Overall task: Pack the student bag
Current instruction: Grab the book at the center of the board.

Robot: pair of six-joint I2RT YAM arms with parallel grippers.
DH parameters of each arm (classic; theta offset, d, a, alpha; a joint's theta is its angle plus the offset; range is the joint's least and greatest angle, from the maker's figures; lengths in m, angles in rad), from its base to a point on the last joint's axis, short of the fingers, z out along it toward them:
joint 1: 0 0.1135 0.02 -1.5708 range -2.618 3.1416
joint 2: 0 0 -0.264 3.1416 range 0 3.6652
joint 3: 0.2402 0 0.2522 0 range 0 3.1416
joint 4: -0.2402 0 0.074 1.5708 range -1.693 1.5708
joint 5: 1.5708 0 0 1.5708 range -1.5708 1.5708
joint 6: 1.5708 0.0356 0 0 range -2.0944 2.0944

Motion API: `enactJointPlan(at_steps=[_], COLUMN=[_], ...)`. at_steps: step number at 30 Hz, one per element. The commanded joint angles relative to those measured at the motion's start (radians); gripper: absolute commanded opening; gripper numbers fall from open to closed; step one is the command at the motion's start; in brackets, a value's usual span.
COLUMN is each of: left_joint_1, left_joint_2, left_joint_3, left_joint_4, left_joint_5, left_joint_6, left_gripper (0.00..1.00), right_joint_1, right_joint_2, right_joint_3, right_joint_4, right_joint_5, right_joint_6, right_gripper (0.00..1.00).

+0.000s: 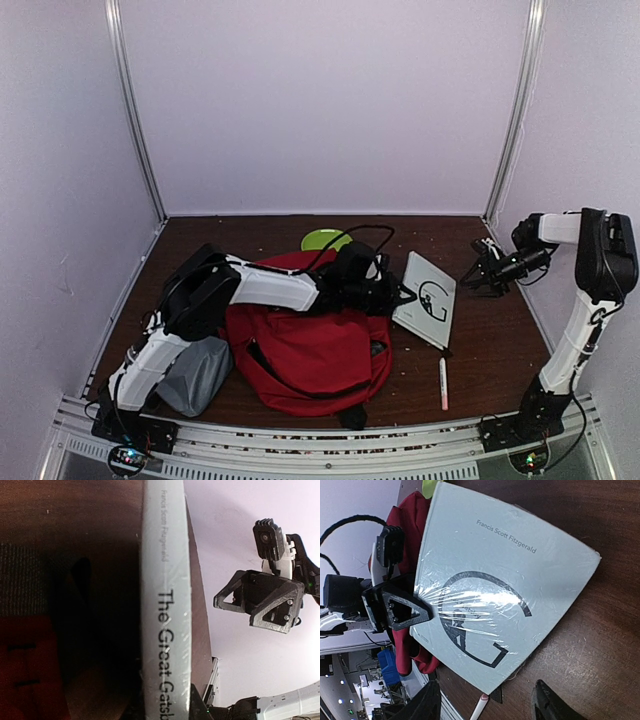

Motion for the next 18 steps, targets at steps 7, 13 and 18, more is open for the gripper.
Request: enactJointPlan(at_steps=[7,13,18], left_joint_1=[0.02,0.02,0.02], left_joint_2=[0.007,0.007,0.01], left_joint_3=[-0.066,-0.03,-0.007], left_joint_4=[0.776,0.811,0.797], left_joint_5=[0.08,0.091,0.094], left_joint_6=[-0.162,-0.167,-0.168], left_gripper=[0.0,0.0,0.0], right_joint_1=[-0.01,-0.01,-0.01], right_joint_2=[-0.032,-0.065,-0.066], right_joint_3=[-0.057,-0.045,-0.048], right_joint_4=[-0.059,-0.126,-0.157], right_joint_5=[-0.186,-0.226,-0.257], right_joint_6=[-0.156,-0.25,-0.291], right_gripper=[0.69,0.7,0.69])
